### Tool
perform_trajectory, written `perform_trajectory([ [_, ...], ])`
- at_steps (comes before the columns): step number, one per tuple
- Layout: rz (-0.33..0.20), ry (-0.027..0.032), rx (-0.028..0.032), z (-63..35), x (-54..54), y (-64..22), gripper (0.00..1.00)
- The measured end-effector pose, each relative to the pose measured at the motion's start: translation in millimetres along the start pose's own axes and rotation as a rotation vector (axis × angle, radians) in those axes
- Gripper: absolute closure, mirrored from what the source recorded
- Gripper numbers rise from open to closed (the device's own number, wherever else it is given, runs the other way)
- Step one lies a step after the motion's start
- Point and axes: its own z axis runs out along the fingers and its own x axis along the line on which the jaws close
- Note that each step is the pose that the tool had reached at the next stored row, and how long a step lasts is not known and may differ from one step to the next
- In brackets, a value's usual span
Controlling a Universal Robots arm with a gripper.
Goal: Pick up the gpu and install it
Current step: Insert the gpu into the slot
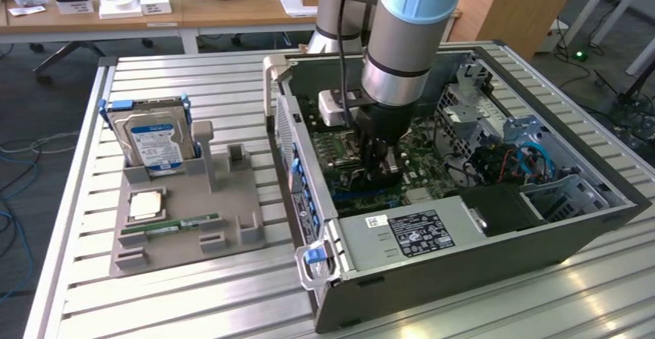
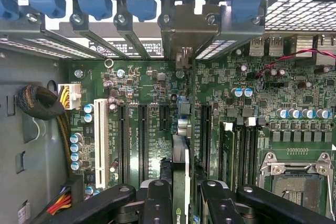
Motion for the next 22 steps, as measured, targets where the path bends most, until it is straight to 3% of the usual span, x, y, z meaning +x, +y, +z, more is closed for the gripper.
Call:
perform_trajectory([
  [22,0.0,0.0002,-0.0001,0.9,0.1,0.8,0.74],
])
